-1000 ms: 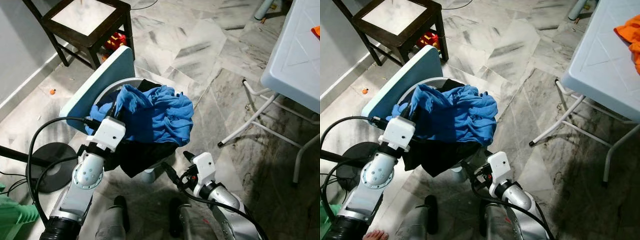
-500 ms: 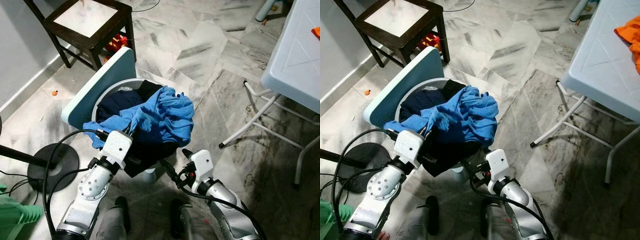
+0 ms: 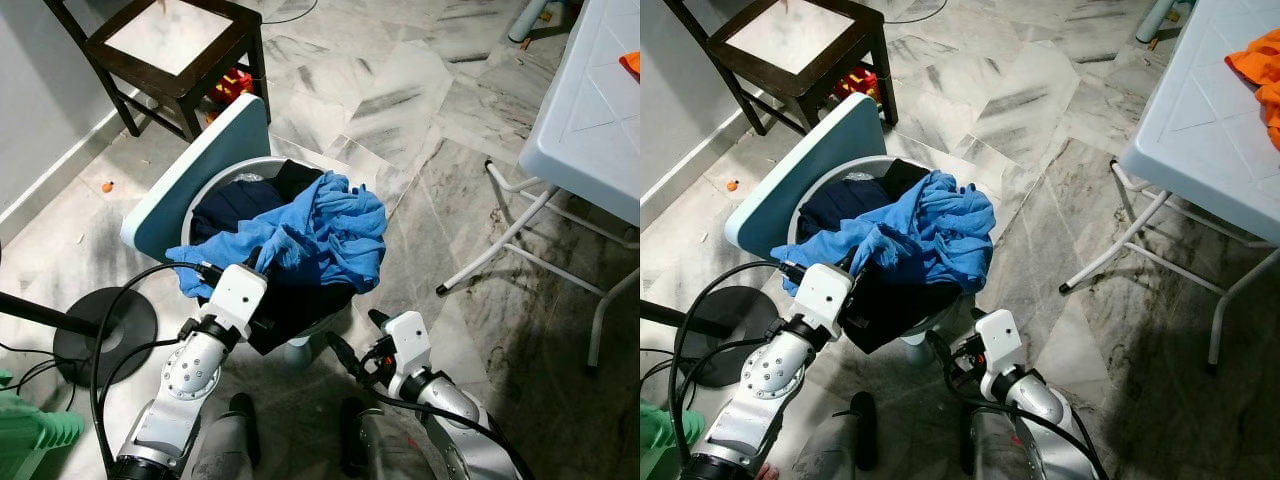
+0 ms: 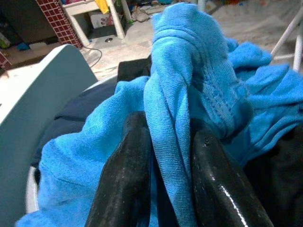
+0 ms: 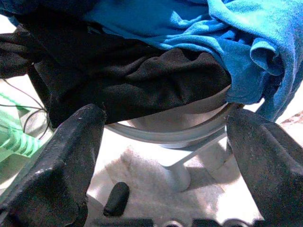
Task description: Hang hanger
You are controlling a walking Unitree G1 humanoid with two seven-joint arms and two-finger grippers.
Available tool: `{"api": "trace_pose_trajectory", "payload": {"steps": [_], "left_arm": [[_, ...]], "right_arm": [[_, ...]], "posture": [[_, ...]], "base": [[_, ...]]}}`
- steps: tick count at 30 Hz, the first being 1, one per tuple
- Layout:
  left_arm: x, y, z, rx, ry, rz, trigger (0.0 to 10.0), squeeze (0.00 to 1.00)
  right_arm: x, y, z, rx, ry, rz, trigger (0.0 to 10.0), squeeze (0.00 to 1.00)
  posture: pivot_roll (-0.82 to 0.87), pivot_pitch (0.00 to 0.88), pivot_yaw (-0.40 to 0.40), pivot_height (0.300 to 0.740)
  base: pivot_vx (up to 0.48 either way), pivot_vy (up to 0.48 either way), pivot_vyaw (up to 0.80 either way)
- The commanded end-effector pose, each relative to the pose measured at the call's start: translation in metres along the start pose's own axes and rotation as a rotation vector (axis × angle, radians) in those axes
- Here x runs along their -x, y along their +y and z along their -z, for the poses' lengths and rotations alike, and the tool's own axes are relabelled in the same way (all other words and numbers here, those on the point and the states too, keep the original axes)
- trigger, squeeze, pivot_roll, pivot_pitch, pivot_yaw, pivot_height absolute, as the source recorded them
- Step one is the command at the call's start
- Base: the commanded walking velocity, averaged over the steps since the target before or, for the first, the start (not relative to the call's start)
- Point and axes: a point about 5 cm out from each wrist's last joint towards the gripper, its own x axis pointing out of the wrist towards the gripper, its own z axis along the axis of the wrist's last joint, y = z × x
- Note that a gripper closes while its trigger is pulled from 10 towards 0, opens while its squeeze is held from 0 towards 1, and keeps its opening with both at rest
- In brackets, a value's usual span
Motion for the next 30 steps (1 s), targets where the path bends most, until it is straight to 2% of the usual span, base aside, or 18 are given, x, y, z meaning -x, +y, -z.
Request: {"api": "trace_pose_trajectory", "payload": {"steps": [1, 4, 5, 6, 7, 9, 10, 11, 18, 19, 25, 26, 30], "left_arm": [[0.004, -0.003, 0.000, -0.015, 0.003, 0.015, 10.0, 0.00], [0.004, -0.002, -0.001, -0.017, 0.000, 0.012, 10.0, 0.00], [0.003, -0.001, -0.002, -0.026, -0.005, 0.006, 9.5, 0.00], [0.002, 0.001, -0.004, -0.033, -0.015, -0.001, 6.9, 0.00], [0.001, 0.002, -0.006, -0.048, -0.024, -0.003, 5.8, 0.00], [0.001, 0.002, -0.007, -0.052, -0.026, -0.004, 5.8, 0.00], [0.000, 0.003, -0.009, -0.056, -0.032, -0.006, 9.3, 0.00], [-0.001, 0.005, -0.011, -0.065, -0.038, -0.012, 10.0, 0.00], [-0.002, 0.009, -0.015, -0.071, -0.045, -0.030, 10.0, 0.00], [-0.002, 0.010, -0.014, -0.061, -0.036, -0.037, 10.0, 1.00], [0.000, 0.008, -0.006, -0.069, 0.003, -0.027, 10.0, 1.00], [0.000, 0.008, -0.005, -0.071, 0.011, -0.026, 10.0, 0.00], [0.000, 0.008, -0.002, -0.062, 0.031, -0.027, 10.0, 0.00]], "right_arm": [[0.005, 0.002, 0.004, -0.006, 0.016, -0.003, 10.0, 0.00], [0.004, 0.002, 0.005, -0.007, 0.017, -0.006, 10.0, 0.00], [0.004, 0.003, 0.005, -0.007, 0.017, -0.008, 10.0, 0.00], [0.004, 0.003, 0.005, -0.006, 0.017, -0.010, 10.0, 0.00], [0.004, 0.003, 0.005, -0.006, 0.018, -0.010, 10.0, 0.00], [0.004, 0.003, 0.005, -0.007, 0.018, -0.009, 10.0, 0.00], [0.004, 0.004, 0.005, -0.007, 0.018, -0.009, 10.0, 0.00], [0.005, 0.003, 0.006, -0.007, 0.019, -0.008, 10.0, 0.00], [0.005, 0.005, 0.007, -0.010, 0.020, -0.005, 10.0, 0.00], [0.004, 0.005, 0.007, -0.011, 0.019, -0.006, 10.0, 0.00], [0.003, 0.006, 0.006, -0.014, 0.016, -0.004, 10.0, 0.00], [0.003, 0.006, 0.006, -0.015, 0.016, -0.003, 10.0, 0.00], [0.004, 0.005, 0.007, -0.015, 0.018, -0.002, 10.0, 0.00]], "posture": [[0.00, 0.344, -0.067, 0.740], [0.00, 0.343, -0.068, 0.740], [0.00, 0.344, -0.065, 0.740], [0.00, 0.344, -0.065, 0.740], [0.00, 0.344, -0.064, 0.740], [0.00, 0.344, -0.064, 0.740], [0.00, 0.345, -0.060, 0.740], [0.00, 0.345, -0.058, 0.740], [0.00, 0.344, -0.053, 0.740], [0.00, 0.343, -0.050, 0.740], [0.00, 0.347, -0.048, 0.740], [0.00, 0.347, -0.048, 0.740], [0.00, 0.347, -0.048, 0.740]], "base": [[0.000, 0.000, 0.00], [0.000, 0.000, 0.00], [0.000, 0.000, 0.00], [0.000, 0.000, 0.00], [0.000, 0.000, 0.00], [0.000, 0.000, 0.00], [0.000, 0.000, 0.00], [0.000, 0.000, 0.00], [0.000, 0.000, 0.00], [0.000, 0.000, 0.00], [0.000, 0.000, 0.00], [0.000, 0.000, 0.00], [0.000, 0.000, 0.00]]}}
